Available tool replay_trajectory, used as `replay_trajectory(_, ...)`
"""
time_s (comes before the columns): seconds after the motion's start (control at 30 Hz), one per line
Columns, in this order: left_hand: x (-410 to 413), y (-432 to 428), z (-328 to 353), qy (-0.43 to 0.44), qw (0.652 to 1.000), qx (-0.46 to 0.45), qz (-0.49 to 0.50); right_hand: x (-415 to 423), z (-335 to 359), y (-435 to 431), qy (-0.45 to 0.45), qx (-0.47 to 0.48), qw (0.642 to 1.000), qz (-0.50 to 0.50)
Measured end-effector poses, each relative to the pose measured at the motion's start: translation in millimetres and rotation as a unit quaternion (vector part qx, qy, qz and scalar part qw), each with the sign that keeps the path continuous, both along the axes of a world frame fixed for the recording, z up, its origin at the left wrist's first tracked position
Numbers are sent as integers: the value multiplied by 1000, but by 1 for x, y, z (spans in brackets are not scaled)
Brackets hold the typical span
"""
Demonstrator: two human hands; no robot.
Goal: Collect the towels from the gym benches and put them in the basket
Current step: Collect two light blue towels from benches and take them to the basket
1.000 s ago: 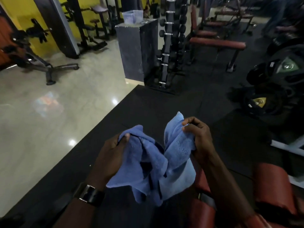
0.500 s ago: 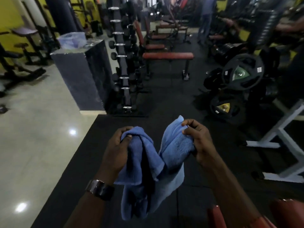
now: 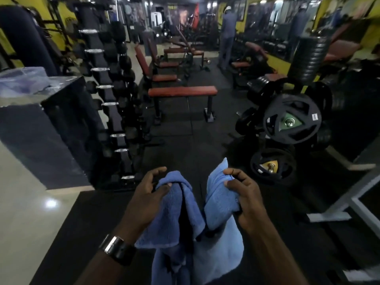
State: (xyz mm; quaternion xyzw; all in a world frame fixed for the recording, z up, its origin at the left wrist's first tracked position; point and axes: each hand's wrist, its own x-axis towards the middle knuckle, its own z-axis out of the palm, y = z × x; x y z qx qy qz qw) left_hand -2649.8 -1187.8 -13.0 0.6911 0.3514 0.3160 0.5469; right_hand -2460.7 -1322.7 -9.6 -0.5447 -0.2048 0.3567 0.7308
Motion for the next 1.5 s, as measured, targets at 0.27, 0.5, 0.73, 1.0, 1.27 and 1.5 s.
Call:
replay_trajectory(0.27, 132, 160, 13, -16, 1000, 13, 2, 141, 15, 160, -45, 20, 999, 5)
replay_trajectory(0.5, 254, 310, 4, -47, 997, 35, -51, 253, 15, 299, -42, 30, 998, 20)
replay_trajectory(0.73, 411, 472, 21, -32, 999, 10, -39, 397, 37, 430, -40, 18, 999, 3)
replay_trajectory(1.0, 579, 628, -3, 25, 992, 60, -105, 570, 4, 573, 57, 91, 994, -19)
replay_trajectory(1.27, 776, 786, 8, 52, 989, 81, -114, 779, 7, 756, 51, 84, 995, 14)
replay_trajectory(1.5, 920, 932, -3, 36, 992, 82, -90, 931, 0, 899, -6, 45, 998, -53)
